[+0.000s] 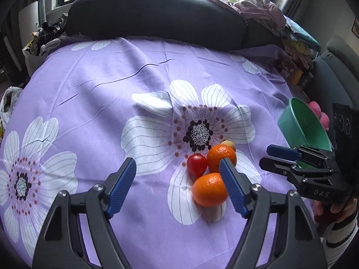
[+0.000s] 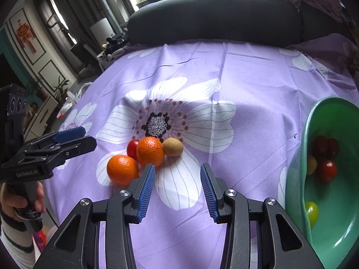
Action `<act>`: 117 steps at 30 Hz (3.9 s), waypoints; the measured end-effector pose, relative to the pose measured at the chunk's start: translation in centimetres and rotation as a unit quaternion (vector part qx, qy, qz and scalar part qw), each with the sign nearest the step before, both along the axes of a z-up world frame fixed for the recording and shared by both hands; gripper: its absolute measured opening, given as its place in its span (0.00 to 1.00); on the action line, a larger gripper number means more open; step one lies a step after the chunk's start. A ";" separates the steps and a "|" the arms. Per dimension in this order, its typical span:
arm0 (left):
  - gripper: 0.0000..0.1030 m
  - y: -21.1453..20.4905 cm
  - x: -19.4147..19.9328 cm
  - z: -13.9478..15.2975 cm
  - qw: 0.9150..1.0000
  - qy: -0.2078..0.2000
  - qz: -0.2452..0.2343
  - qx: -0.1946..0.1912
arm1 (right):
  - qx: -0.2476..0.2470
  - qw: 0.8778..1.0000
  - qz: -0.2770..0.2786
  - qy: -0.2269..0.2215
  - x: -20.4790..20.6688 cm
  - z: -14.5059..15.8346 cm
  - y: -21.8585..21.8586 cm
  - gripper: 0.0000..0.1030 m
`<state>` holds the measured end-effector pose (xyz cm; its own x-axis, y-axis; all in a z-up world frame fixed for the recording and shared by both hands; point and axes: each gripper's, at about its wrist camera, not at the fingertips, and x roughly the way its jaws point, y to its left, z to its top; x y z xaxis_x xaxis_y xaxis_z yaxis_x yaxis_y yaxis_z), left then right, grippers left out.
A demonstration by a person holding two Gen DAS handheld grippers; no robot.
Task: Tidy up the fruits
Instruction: 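Move both grippers back toward the oranges and remaining tomato, then grasp the red tomato with the left gripper while the right gripper grasps the brown kiwi, then carry tomato and kiwi over the green bowl and open both grippers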
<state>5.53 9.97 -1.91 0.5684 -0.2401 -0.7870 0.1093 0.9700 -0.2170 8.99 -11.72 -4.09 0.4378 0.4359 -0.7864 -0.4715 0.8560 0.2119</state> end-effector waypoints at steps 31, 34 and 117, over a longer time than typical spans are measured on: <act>0.55 -4.2 5.0 -4.0 0.973 0.084 -0.189 0.106 | -0.113 0.989 0.085 -0.044 3.8 -2.4 4.2 0.41; 0.44 -3.9 5.3 -4.1 0.976 0.085 -0.168 0.109 | -0.098 0.992 0.074 -0.032 4.8 -2.6 4.0 0.41; 0.24 -21.4 -1.6 6.3 0.978 -0.083 -0.193 -0.002 | 0.037 0.983 -0.107 -0.146 -8.7 6.8 -14.2 0.27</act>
